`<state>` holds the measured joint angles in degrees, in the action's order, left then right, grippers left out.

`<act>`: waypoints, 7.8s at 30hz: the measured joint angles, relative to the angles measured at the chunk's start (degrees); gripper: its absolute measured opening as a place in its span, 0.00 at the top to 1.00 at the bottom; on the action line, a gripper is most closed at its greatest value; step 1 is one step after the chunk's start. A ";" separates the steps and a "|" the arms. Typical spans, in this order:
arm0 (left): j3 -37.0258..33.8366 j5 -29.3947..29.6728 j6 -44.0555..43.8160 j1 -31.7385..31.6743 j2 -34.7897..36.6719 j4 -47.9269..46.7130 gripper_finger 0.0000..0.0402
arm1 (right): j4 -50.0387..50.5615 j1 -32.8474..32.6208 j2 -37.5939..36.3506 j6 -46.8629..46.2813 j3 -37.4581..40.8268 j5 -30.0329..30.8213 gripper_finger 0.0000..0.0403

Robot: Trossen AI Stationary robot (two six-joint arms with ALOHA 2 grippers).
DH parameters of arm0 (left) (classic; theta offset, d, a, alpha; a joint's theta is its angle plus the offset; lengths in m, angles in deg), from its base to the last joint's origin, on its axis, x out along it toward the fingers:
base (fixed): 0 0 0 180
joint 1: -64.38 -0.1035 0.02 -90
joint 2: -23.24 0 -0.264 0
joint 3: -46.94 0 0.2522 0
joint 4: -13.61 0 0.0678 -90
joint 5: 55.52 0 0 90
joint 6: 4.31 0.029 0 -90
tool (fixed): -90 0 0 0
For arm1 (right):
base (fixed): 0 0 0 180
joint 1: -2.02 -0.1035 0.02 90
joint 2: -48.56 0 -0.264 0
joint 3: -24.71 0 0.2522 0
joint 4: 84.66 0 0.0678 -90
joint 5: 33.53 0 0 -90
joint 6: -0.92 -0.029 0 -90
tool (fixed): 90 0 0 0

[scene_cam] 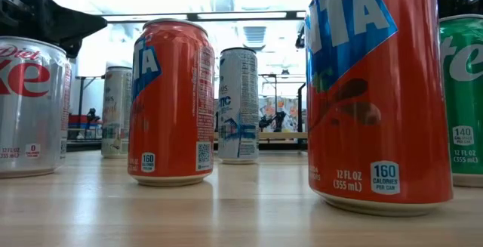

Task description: Sort soda cans

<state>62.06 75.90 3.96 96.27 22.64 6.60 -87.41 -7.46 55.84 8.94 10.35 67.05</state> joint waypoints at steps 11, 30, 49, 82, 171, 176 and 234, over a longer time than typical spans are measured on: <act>0.00 -0.01 0.00 0.00 -0.02 0.00 1.00 | 0.00 0.01 0.00 -0.04 -0.02 0.01 0.97; 0.00 0.00 -0.01 0.00 -0.02 0.00 1.00 | 0.00 0.02 0.00 0.00 -0.02 0.00 0.97; 0.00 -1.98 -13.89 0.00 -0.02 7.32 1.00 | -0.03 0.02 0.00 -7.70 -0.02 -0.02 0.97; -0.13 -7.64 -31.87 -0.01 -19.64 37.58 1.00 | 0.07 0.13 0.05 -33.52 -0.26 16.47 0.97; 55.95 -16.89 -45.54 -29.19 -58.97 -58.81 1.00 | -3.45 0.11 9.06 -25.21 -1.88 17.50 0.97; 56.02 -18.21 -57.57 -29.23 -59.00 -61.98 0.96 | -2.35 0.11 9.06 -25.37 -1.88 17.52 0.97; 55.52 -13.41 -68.62 -30.28 -61.02 -68.20 0.31 | 4.73 0.11 9.06 -26.00 -1.88 14.33 0.97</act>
<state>117.58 62.49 -64.67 65.99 -38.39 -61.60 -82.68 -7.35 64.90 -17.06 8.47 81.38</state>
